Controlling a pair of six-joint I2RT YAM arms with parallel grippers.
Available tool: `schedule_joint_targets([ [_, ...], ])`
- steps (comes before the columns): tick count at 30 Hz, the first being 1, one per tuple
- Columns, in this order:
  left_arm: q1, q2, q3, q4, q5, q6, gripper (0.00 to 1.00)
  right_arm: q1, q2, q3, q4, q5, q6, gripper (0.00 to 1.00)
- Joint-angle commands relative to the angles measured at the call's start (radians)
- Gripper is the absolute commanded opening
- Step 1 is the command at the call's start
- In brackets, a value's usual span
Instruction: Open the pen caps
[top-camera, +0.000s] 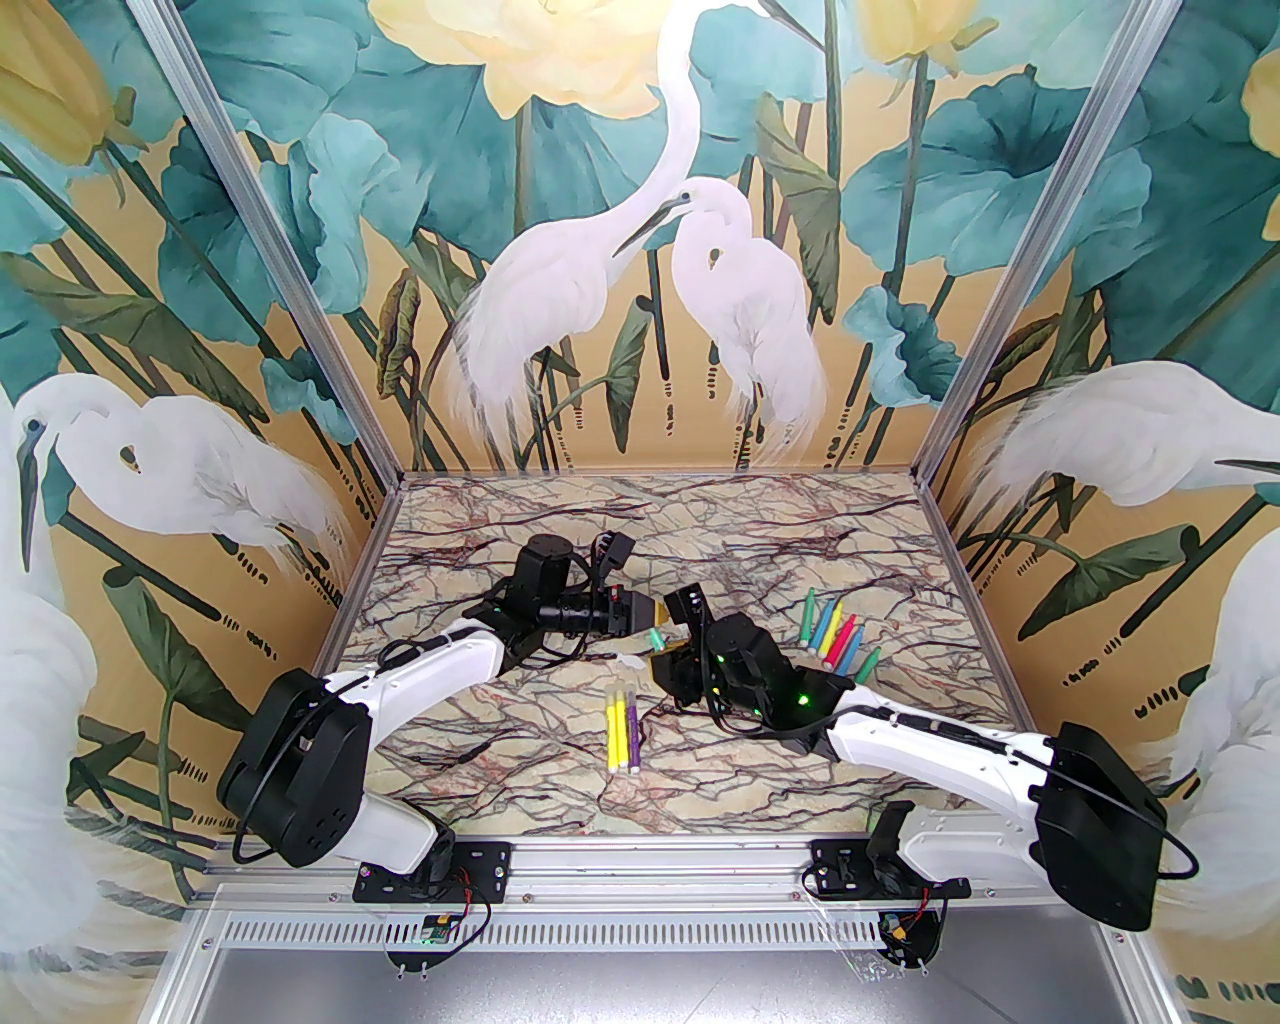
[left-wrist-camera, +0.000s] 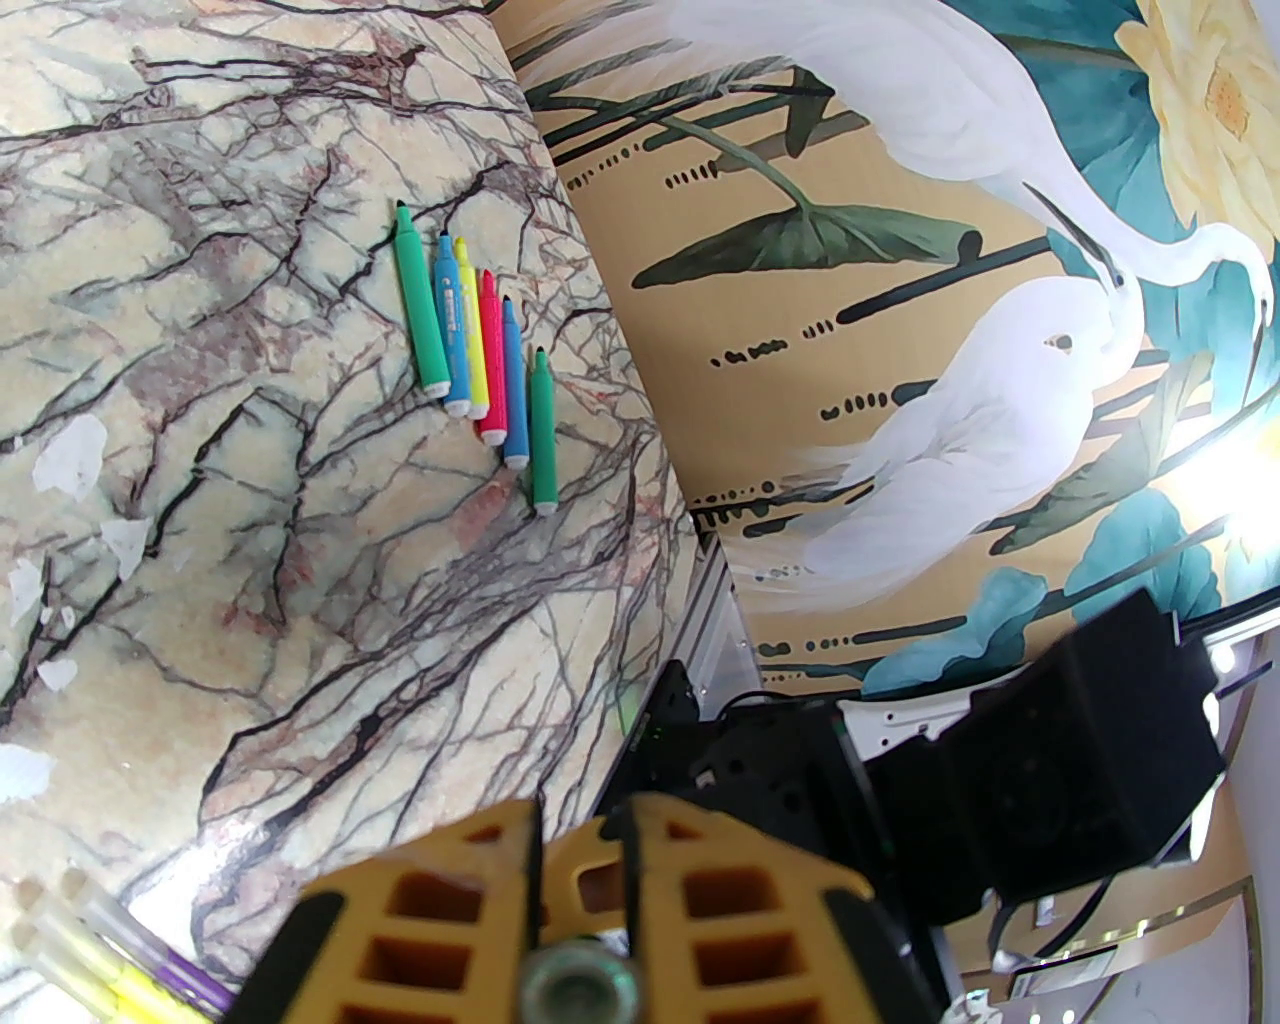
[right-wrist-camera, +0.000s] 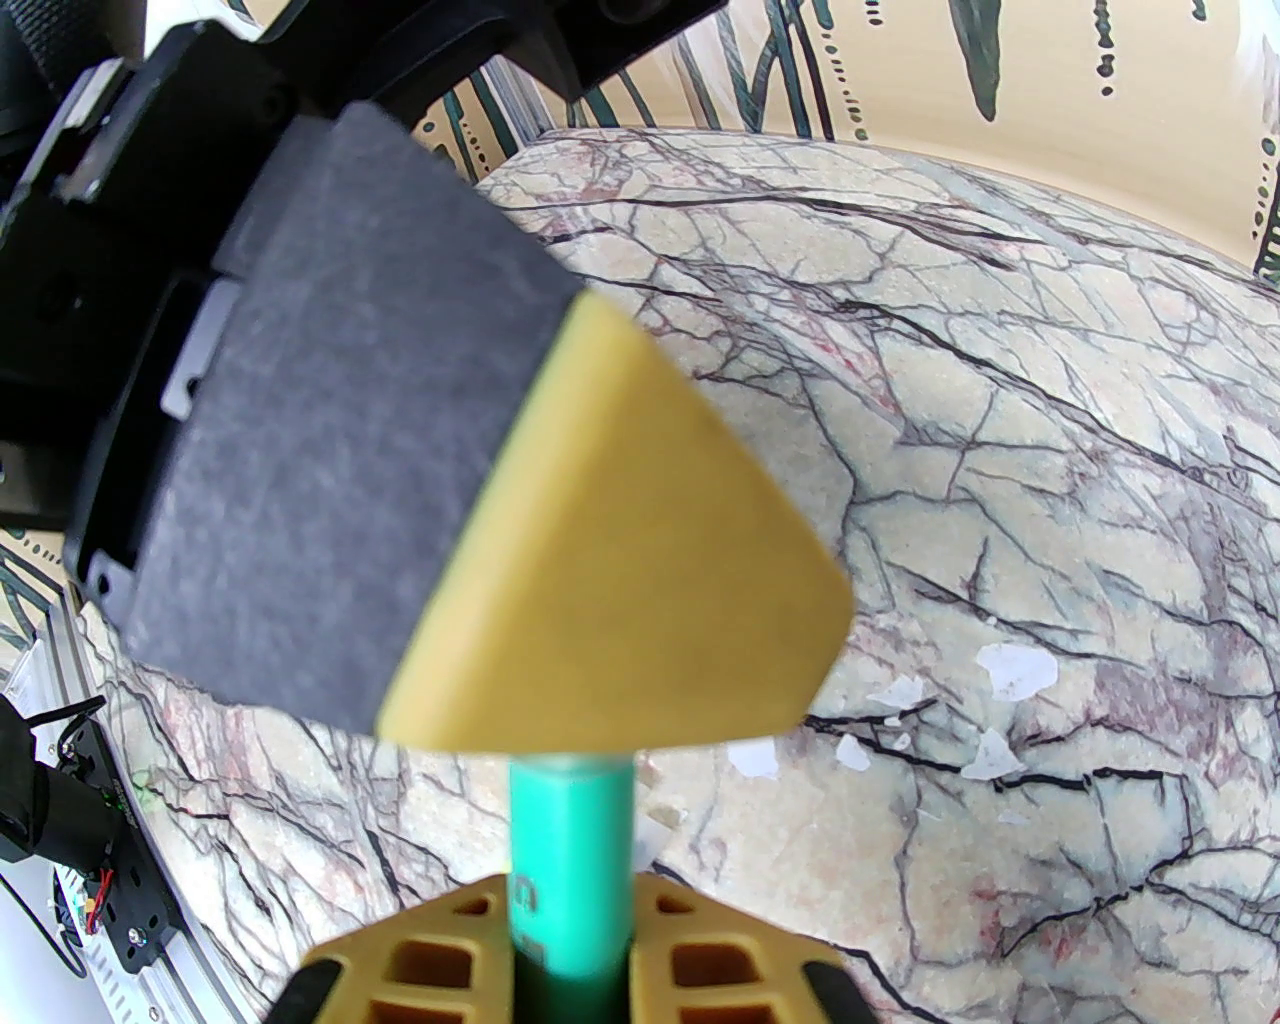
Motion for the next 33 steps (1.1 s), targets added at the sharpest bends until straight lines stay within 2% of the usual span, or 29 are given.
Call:
schedule_joint_targets([
  [1,0.097,-0.034,0.003,0.037,-0.129,0.008,0.00,0.007,-0.004,-0.046,-0.172,-0.012,0.005,0.00],
  [23,0.140,-0.019,0.034,-0.010,-0.130,0.005,0.00,0.007,-0.011,-0.074,-0.182,-0.009,-0.026,0.00],
  [33,0.151,-0.078,0.088,-0.318,-0.373,0.199,0.00,-0.003,-0.074,-0.095,-0.220,0.088,0.007,0.00],
])
